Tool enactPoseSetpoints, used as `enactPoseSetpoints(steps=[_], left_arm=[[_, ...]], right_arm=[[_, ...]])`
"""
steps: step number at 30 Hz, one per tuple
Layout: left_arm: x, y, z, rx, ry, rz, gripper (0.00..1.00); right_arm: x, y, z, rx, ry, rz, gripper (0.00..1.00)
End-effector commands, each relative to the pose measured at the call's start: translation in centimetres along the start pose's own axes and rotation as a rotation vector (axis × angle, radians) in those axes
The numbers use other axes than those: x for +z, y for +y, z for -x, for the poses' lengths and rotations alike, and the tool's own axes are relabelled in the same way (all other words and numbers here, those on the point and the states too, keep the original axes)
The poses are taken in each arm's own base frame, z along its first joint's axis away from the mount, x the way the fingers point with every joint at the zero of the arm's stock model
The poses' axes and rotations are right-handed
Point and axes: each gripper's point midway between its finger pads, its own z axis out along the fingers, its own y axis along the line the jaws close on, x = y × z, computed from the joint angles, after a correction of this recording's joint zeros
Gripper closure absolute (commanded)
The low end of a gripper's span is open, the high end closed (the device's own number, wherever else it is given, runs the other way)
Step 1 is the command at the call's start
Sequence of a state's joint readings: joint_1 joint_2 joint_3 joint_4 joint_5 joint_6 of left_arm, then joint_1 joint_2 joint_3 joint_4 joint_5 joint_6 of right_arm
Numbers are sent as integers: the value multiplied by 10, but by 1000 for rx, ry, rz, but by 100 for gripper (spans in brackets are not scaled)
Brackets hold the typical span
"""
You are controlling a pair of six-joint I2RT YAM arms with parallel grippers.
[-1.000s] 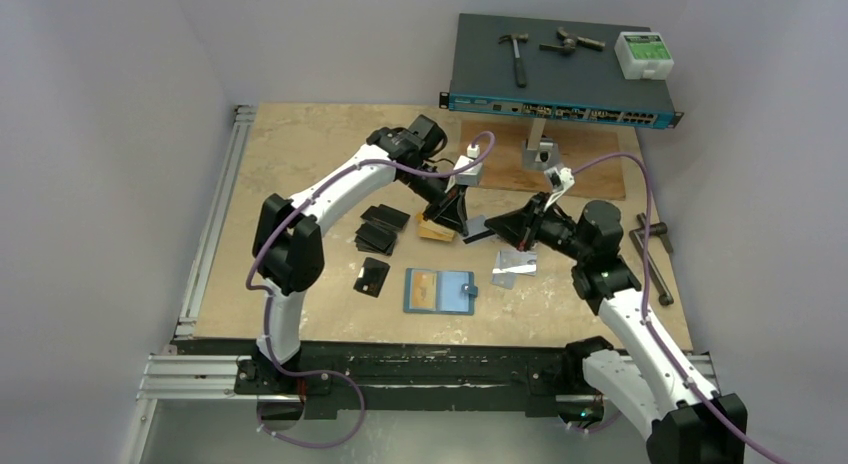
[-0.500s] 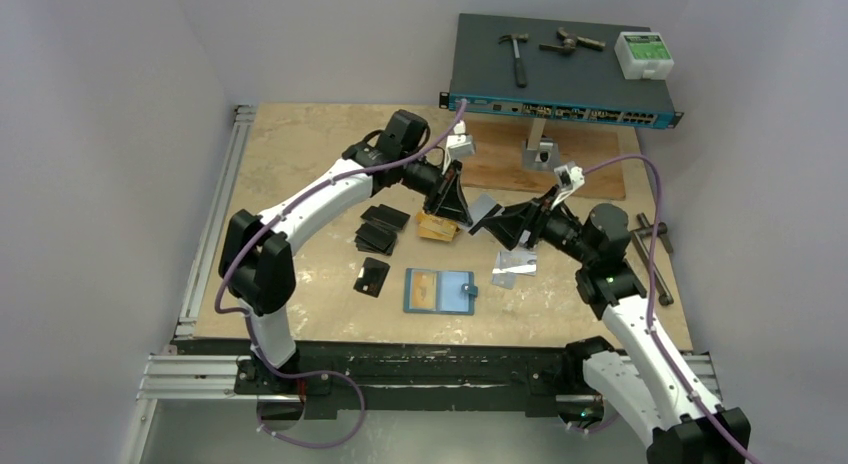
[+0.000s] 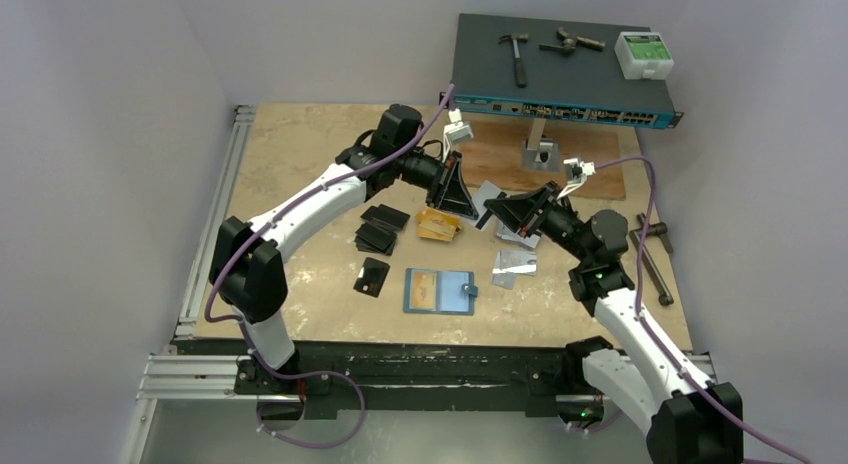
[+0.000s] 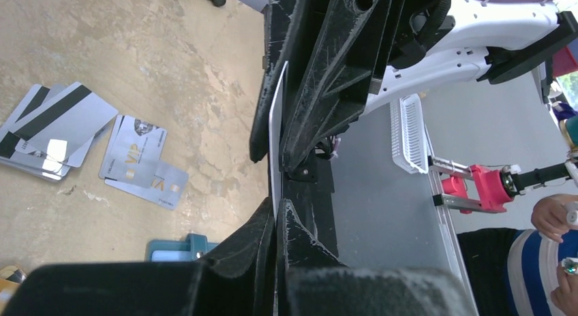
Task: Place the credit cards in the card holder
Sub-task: Pick up the credit card from the storage box.
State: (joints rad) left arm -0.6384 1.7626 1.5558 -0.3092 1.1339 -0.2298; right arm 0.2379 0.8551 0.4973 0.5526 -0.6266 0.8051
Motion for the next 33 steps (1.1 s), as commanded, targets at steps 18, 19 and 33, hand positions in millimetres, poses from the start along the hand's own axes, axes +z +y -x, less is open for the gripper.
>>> enactPoseSetpoints(steps=[18, 19, 33], left_arm=[[-20, -49, 12, 13, 2, -162, 70], [-21, -51, 13, 17, 3, -175, 70], [-36, -52, 31, 44, -33, -194, 80]], right_arm=[[-10, 13, 4, -33, -12, 3, 100], [-10, 12, 3, -33, -7, 7, 100], [-12, 12, -13, -18, 66, 29, 100]])
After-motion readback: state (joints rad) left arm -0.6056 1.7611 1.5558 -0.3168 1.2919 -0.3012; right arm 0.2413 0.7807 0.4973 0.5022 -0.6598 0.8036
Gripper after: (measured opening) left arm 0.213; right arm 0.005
